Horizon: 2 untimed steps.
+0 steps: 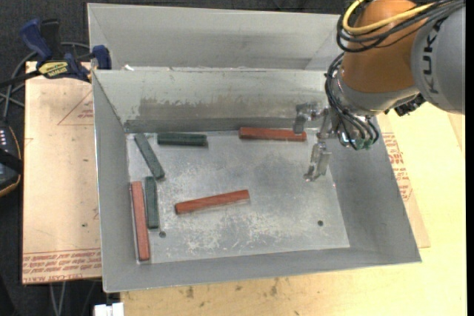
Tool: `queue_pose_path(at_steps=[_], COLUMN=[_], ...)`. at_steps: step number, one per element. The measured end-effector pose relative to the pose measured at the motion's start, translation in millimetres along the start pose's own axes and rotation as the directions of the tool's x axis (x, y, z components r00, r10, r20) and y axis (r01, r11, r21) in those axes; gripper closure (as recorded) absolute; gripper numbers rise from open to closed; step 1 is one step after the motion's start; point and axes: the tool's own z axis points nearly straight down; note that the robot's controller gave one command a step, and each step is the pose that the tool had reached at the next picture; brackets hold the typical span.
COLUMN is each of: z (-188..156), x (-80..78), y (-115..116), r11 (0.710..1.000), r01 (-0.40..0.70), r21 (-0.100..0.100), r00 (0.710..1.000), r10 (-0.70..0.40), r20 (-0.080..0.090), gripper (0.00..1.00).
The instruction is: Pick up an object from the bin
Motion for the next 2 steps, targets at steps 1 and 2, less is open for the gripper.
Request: queue_pose_path(at_steps=[1,2], z=[46,118], x=[17.1,32.3], y=[61,164], r11=[1.0,0.973], r01=[0.027,0.231], r21=[-0.003,-0.001], r00=[1.0,0.973], r10=[-0.027,-0.231], r20=[0.001,0.002], gripper=[0.0,0.0])
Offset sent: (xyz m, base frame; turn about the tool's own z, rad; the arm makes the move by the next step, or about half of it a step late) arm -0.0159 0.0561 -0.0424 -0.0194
